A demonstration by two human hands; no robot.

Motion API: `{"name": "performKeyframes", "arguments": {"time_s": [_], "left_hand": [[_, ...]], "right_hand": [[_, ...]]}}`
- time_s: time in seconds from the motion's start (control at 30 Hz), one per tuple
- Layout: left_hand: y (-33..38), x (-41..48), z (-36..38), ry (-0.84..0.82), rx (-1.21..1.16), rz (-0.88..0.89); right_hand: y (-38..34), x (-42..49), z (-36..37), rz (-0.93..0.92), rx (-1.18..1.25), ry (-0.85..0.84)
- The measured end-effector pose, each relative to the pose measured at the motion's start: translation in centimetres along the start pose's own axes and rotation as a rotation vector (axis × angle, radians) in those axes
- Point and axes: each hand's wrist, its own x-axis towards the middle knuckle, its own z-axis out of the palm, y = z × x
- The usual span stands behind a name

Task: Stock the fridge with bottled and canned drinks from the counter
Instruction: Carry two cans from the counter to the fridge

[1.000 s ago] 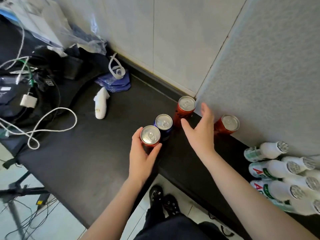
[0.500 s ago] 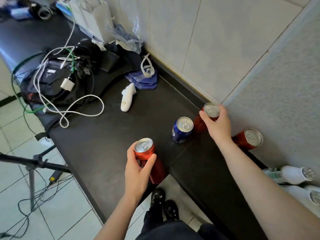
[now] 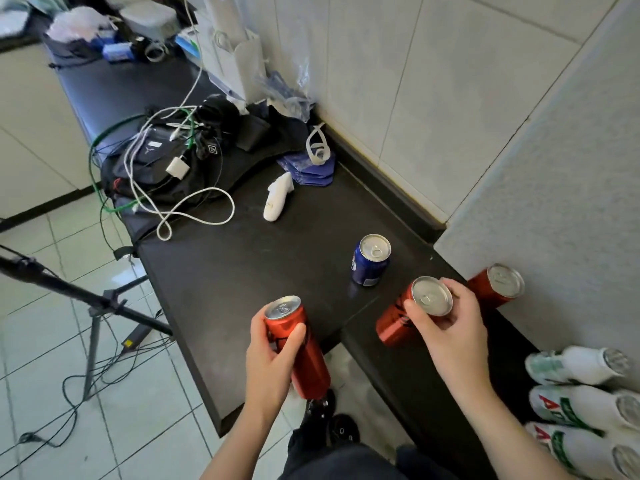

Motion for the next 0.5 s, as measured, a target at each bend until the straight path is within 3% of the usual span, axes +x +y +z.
{"name": "performKeyframes", "arguments": {"time_s": [0.17, 0.5], "left_hand": [[-0.6, -3.6, -1.2, 0.089, 0.034, -0.030], [-3.4, -13.8, -8.4, 0.497, -0.036, -0.145]], "right_hand": [[1.3, -2.2, 2.1, 0.003, 0.068, -0.228], [-0.3, -8.3, 9.6, -0.085, 0.112, -0.713]]}}
